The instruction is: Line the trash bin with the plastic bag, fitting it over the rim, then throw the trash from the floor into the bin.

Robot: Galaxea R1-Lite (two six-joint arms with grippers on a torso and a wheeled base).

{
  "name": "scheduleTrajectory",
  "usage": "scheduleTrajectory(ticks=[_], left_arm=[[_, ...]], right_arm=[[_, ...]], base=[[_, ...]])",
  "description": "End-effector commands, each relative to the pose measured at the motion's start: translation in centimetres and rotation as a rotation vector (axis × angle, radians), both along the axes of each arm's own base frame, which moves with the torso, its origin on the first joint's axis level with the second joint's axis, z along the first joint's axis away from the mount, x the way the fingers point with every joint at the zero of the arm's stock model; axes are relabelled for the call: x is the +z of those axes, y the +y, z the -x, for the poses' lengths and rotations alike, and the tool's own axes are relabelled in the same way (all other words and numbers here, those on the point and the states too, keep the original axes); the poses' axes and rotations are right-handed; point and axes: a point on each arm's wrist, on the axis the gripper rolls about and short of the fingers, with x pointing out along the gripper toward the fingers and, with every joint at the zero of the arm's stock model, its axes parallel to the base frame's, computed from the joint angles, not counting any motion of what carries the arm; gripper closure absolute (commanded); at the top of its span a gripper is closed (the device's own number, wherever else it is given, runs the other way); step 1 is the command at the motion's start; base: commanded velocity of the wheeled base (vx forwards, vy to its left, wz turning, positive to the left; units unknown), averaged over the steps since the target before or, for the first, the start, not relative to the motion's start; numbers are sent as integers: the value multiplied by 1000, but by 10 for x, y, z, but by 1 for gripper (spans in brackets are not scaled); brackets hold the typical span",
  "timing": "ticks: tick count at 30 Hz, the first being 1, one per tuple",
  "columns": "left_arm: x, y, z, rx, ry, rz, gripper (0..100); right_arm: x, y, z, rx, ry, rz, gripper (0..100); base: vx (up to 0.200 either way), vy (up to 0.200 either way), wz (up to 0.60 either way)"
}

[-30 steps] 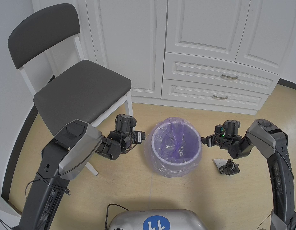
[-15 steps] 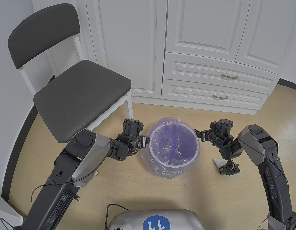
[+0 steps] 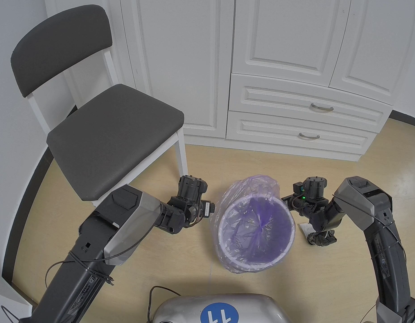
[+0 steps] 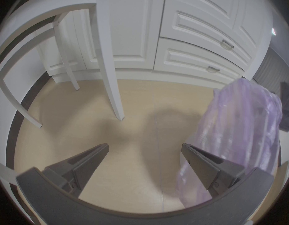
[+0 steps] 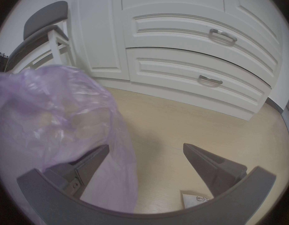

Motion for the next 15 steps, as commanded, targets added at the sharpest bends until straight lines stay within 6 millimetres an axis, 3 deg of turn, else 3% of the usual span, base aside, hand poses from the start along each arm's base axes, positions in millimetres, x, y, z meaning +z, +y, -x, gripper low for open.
scheduleTrajectory(ticks=[1,15], left_arm=[[19,3,10,-1,-10,8,0],[14,1,-1,5,-35,19,0]], right_arm=[[14,-2,8,24,8,27,0],[4,-10,-5,-4,-14,26,0]], base=[[0,0,0],[0,0,0]])
